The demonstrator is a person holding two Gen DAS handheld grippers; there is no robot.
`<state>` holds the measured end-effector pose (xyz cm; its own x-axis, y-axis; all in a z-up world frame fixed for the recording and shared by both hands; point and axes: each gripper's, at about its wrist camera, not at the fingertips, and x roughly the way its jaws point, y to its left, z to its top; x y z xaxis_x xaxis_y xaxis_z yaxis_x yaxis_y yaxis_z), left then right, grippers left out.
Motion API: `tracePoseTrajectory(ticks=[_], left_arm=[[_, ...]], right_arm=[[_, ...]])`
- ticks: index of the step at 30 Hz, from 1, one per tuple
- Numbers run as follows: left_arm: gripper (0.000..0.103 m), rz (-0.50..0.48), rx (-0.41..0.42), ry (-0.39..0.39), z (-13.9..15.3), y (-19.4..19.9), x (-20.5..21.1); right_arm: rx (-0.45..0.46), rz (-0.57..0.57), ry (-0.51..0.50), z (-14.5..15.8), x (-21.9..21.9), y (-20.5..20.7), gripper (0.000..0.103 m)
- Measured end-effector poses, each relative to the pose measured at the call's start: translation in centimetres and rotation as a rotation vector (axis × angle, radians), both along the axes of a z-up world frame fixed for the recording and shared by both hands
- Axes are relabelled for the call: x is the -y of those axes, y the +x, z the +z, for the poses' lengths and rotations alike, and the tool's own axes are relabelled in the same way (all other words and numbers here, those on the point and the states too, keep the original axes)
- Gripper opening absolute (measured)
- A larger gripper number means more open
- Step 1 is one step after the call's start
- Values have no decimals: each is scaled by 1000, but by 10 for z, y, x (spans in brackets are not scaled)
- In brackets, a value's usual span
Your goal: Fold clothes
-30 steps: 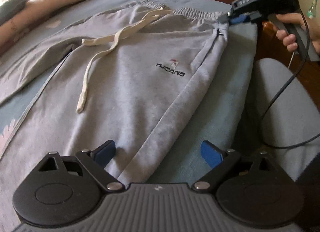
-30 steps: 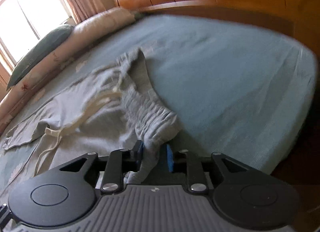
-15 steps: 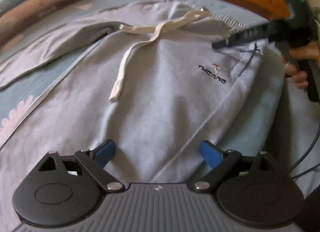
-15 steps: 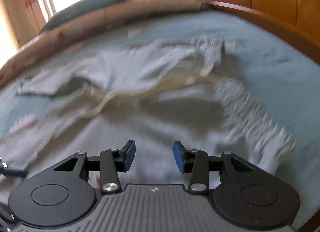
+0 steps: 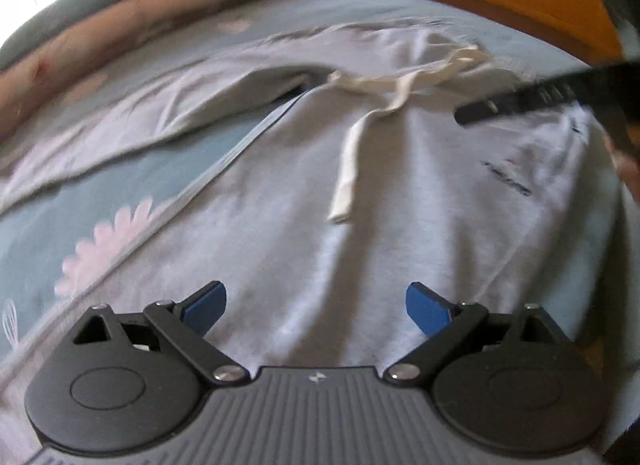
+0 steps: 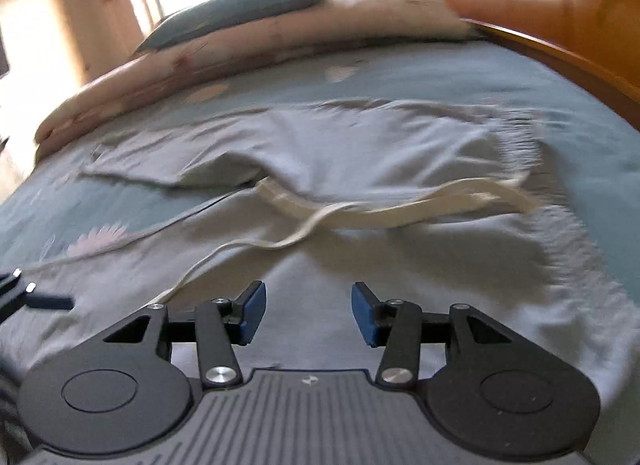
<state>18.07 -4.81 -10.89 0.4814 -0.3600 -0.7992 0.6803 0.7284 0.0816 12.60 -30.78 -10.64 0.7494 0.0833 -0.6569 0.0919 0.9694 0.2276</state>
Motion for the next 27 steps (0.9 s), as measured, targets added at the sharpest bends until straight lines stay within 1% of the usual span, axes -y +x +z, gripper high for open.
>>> tracePoseTrajectory(ticks=[3, 4, 5, 6, 8, 11, 13, 16, 18, 19, 21, 24, 25, 26, 27], left_arm=[[97, 41, -72, -46, -12, -3, -16], [97, 46, -86, -56, -12, -4, -22], [97, 43, -86, -41, -10, -5, -26], [97, 41, -83, -29, -8, -4, -28], [97, 37, -53, -22, 3, 5, -26], [97, 33, -6, -13, 19, 18, -23], [97, 36, 37, -33, 32, 34, -16], [97, 54, 52, -90, 44, 58, -8], [97, 66, 18, -157, 48, 75, -7], [97, 72, 1, -187, 50, 83, -7], [97, 84, -27, -222, 47, 99, -4], [97, 101, -74, -277, 43, 122, 0], [97, 104, -100, -304, 40, 129, 1], [97, 106, -125, -331, 37, 136, 2], [97, 109, -155, -362, 34, 144, 4]], right_arm=[[-44, 40, 10, -17, -10, 2, 59], [-64, 47, 18, -24, -11, 1, 60], [-36, 61, 5, -27, -11, -5, 60], [-32, 74, -5, -26, -11, -8, 60], [-34, 76, 8, -19, -9, -8, 60], [37, 123, -3, 0, -10, 5, 60], [87, 176, -10, 13, -13, 19, 60], [135, 273, -46, 23, -27, 55, 58], [127, 307, -62, 21, -34, 82, 57], [116, 316, -60, 17, -37, 92, 57], [98, 347, -40, 6, -41, 108, 57], [27, 346, -48, -19, -45, 126, 58], [13, 345, -33, -25, -45, 129, 60], [33, 347, -26, -26, -46, 127, 62], [31, 368, -23, -25, -49, 126, 64]])
